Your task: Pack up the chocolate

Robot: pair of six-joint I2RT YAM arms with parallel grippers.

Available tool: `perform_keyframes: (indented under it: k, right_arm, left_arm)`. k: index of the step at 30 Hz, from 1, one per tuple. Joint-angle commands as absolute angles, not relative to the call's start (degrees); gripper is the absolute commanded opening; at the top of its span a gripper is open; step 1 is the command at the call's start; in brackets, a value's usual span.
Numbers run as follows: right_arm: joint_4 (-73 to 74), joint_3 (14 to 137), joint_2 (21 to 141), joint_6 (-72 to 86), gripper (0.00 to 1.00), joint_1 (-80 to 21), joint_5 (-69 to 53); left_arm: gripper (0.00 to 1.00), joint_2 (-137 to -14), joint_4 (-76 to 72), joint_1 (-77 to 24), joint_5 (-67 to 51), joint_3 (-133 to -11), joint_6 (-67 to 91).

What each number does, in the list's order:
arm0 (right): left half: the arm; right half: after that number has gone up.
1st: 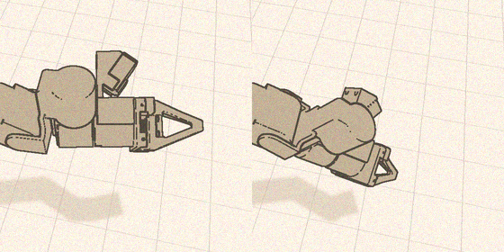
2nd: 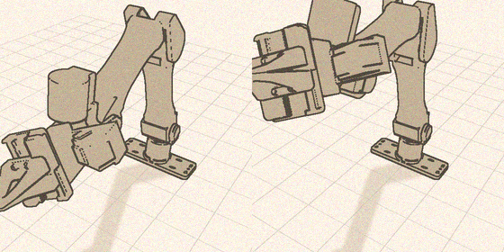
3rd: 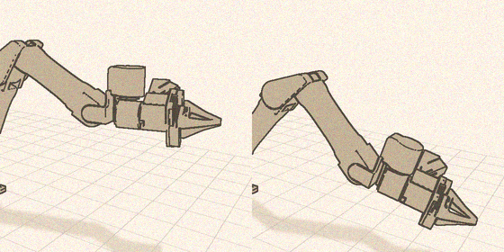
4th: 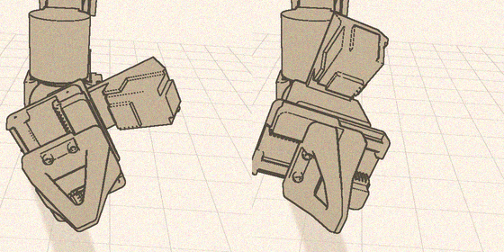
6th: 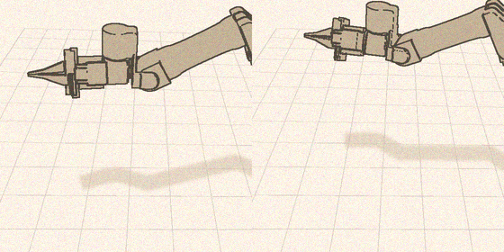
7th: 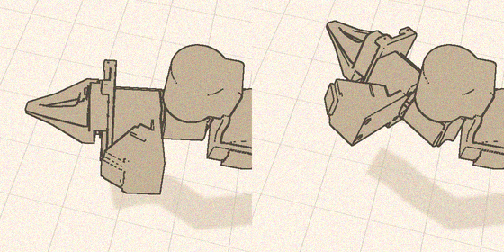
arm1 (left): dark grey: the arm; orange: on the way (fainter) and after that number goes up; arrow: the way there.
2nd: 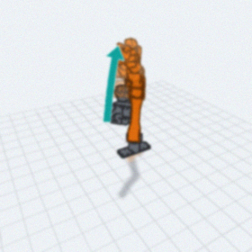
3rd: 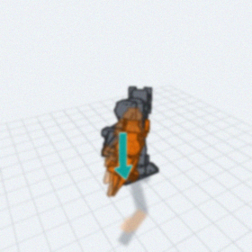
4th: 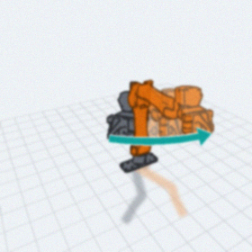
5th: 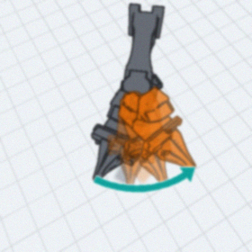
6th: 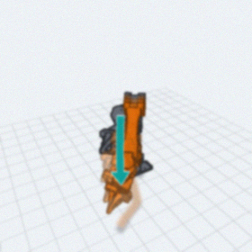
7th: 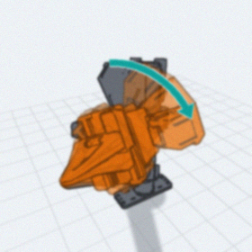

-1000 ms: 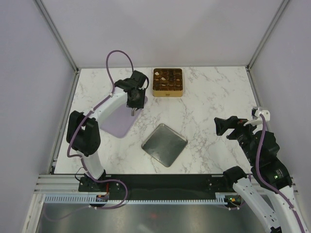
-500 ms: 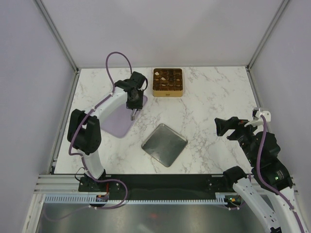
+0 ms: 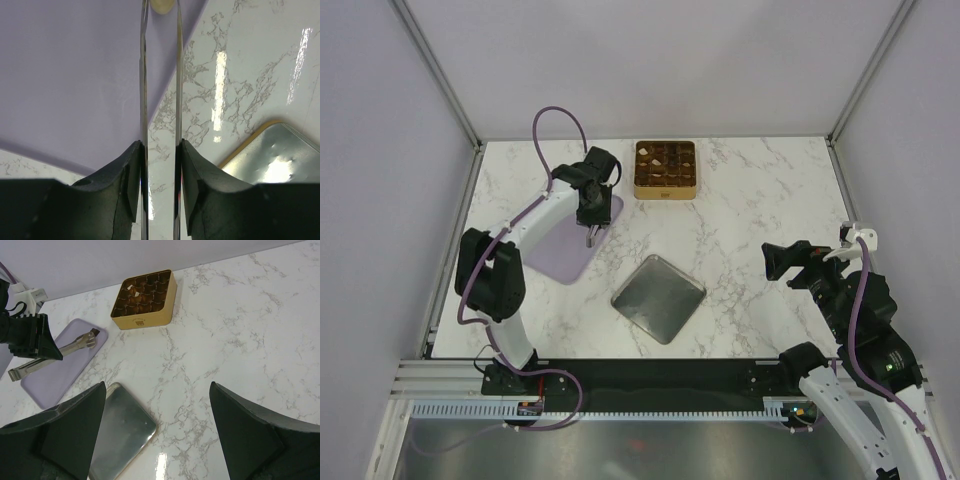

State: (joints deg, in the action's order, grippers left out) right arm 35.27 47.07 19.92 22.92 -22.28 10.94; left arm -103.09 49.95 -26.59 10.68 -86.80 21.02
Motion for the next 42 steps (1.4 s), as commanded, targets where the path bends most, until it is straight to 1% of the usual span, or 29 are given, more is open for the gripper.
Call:
perform_keyframes:
  k: [1, 13, 18, 25, 29, 35, 42]
  right_arm:
    - [34.89, 47.99, 19.86, 23.12, 0.93, -22.5, 11.51]
    - [33.58, 48.16, 21.27, 23.29, 0.92, -22.5, 10.72]
    - [32.96, 47.99, 21.88, 23.38, 0.93, -22.5, 10.63]
    - [32.78, 48.43, 22.5, 22.68, 0.93, -22.59, 11.42]
    - [32.7, 48.6, 22.59, 22.41, 0.92, -22.5, 11.95]
    - [32.61, 48.6, 23.03, 22.33, 0.93, -22.5, 11.95]
    - [32.43, 48.51, 23.29, 22.24, 0.93, -22.5, 12.31]
  left_arm:
    - [0.41, -98.97, 51.24, -26.37, 12.57, -88.07, 23.2]
    - [0.41, -97.29, 53.26, -26.63, 11.16, -92.37, 21.89]
    - [0.4, -98.43, 53.26, -28.3, 8.09, -97.46, 20.48]
    - [0.4, -104.49, 53.35, -30.67, 4.66, -108.53, 19.07]
    - [0.4, -110.54, 53.09, -31.64, 2.9, -116.96, 18.11]
    - [0.4, -117.32, 52.73, -33.31, 1.85, -125.67, 16.18]
    - [0.4, -122.69, 50.63, -33.84, 1.14, -127.88, 15.47]
